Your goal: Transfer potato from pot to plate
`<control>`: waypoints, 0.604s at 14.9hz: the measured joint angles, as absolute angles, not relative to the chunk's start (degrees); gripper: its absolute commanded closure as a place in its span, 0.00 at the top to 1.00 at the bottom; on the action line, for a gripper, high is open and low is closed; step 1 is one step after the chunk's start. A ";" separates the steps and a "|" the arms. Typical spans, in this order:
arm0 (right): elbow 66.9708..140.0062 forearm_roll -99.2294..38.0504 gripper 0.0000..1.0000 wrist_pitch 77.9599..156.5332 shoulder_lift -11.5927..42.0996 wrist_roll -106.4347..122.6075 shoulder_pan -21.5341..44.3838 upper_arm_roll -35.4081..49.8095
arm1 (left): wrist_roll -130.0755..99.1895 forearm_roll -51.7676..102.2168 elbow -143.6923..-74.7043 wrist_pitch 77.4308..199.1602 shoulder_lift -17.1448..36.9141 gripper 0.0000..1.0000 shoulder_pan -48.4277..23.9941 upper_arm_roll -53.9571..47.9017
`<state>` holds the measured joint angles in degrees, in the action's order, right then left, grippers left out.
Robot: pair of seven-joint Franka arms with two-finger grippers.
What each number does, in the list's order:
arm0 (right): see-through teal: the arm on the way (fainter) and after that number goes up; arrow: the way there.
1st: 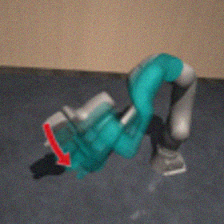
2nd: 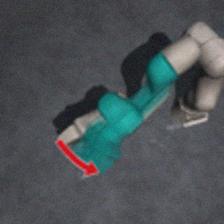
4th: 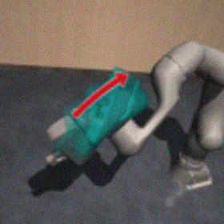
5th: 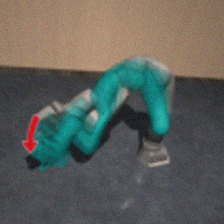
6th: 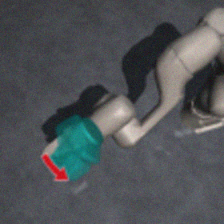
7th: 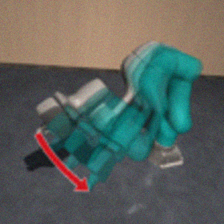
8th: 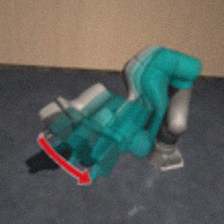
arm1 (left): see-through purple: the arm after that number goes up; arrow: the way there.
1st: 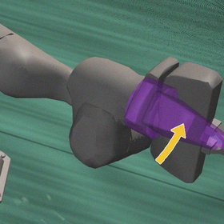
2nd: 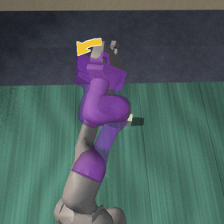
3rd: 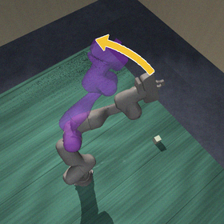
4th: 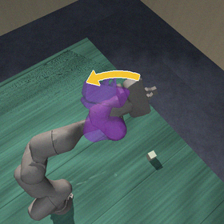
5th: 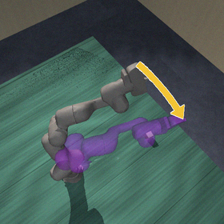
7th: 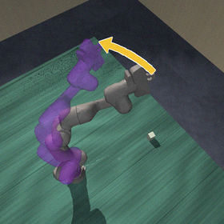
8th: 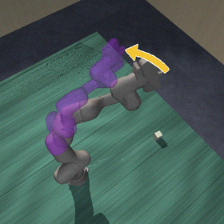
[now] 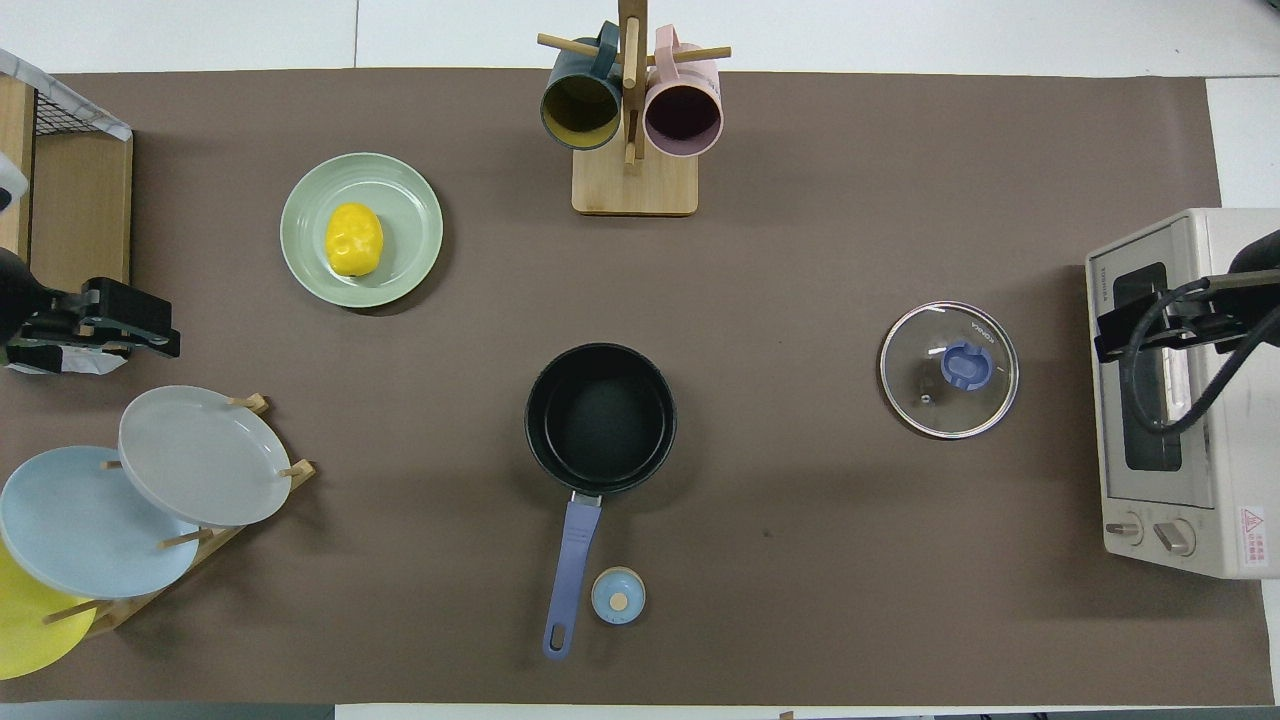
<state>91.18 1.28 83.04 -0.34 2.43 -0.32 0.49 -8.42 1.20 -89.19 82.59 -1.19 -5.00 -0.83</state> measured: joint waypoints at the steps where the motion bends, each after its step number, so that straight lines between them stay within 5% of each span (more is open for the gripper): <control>1: 91.18 1.28 1.00 83.04 -0.34 2.43 -0.32 0.49 | -8.42 1.20 -89.11 82.61 -1.20 1.00 -5.00 -0.85; 9: 91.18 1.28 1.00 83.08 -0.34 2.43 -0.33 0.48 | -8.42 1.19 -89.12 82.61 -1.69 1.00 -5.00 -0.90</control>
